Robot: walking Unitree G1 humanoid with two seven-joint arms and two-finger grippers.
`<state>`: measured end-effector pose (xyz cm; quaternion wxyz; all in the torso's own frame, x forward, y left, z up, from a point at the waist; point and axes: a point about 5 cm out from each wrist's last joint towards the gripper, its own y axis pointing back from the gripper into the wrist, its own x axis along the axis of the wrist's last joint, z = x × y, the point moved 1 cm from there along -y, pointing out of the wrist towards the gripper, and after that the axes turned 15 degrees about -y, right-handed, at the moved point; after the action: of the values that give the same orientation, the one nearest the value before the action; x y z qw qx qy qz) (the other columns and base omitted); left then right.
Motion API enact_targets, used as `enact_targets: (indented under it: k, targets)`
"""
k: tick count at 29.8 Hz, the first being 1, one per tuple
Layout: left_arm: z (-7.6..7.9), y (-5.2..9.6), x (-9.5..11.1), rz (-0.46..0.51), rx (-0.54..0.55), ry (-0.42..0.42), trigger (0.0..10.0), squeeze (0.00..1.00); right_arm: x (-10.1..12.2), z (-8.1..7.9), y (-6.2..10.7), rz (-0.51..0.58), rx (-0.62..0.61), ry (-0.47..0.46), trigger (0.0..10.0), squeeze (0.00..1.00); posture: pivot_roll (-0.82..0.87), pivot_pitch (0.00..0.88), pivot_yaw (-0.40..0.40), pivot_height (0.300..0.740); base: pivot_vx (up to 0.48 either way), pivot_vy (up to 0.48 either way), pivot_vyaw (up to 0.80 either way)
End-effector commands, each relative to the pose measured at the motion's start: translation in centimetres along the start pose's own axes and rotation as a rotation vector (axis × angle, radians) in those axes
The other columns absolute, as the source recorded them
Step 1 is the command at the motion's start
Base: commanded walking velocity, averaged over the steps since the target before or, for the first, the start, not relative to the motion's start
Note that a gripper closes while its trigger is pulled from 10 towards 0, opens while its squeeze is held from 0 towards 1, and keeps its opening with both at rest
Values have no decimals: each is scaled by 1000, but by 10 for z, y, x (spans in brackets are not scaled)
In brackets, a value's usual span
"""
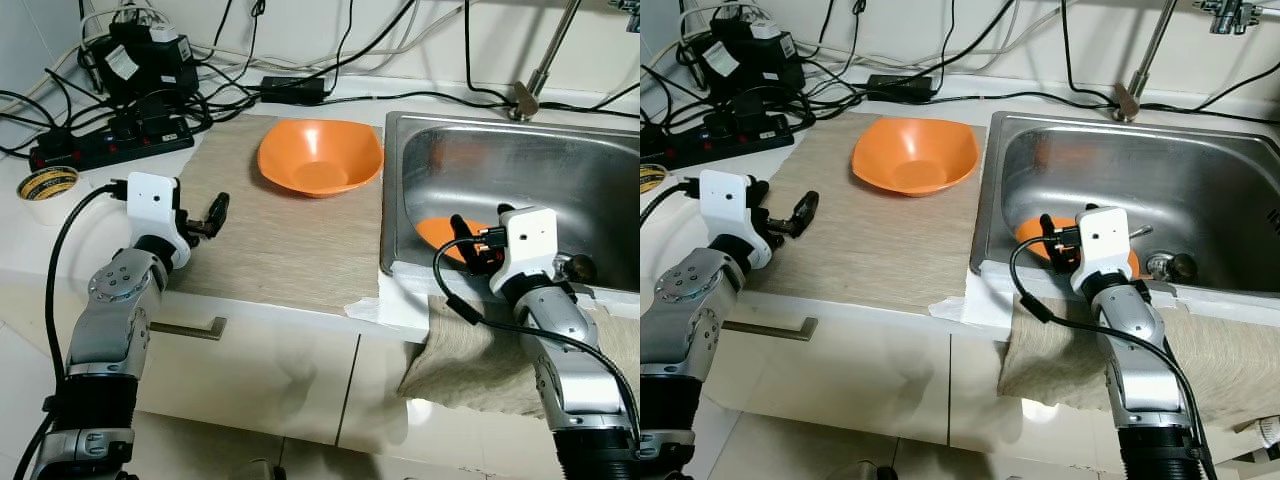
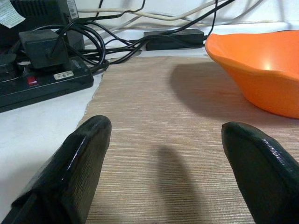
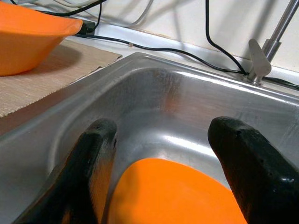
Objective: Kitchen organization
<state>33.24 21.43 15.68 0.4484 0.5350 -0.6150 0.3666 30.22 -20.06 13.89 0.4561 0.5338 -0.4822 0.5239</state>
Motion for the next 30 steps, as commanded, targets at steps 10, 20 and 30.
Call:
enact_targets:
  k: [10, 20, 30]
  targets:
    - [-5, -5, 9, 21, 14, -16, 10000, 0, 4, -1, -3, 14, 2, 1, 10000, 0, -54, 0, 14, 732, 0, 0, 0]
    - [-5, -5, 9, 17, 14, -9, 10000, 0, 5, 1, -3, 14, -1, 8, 10000, 0, -57, 0, 11, 732, 0, 0, 0]
    - [-2, -7, 7, 6, 10, 32, 10000, 0, 3, 1, -2, 10, 4, 13, 10000, 0, -61, 0, 11, 732, 0, 0, 0]
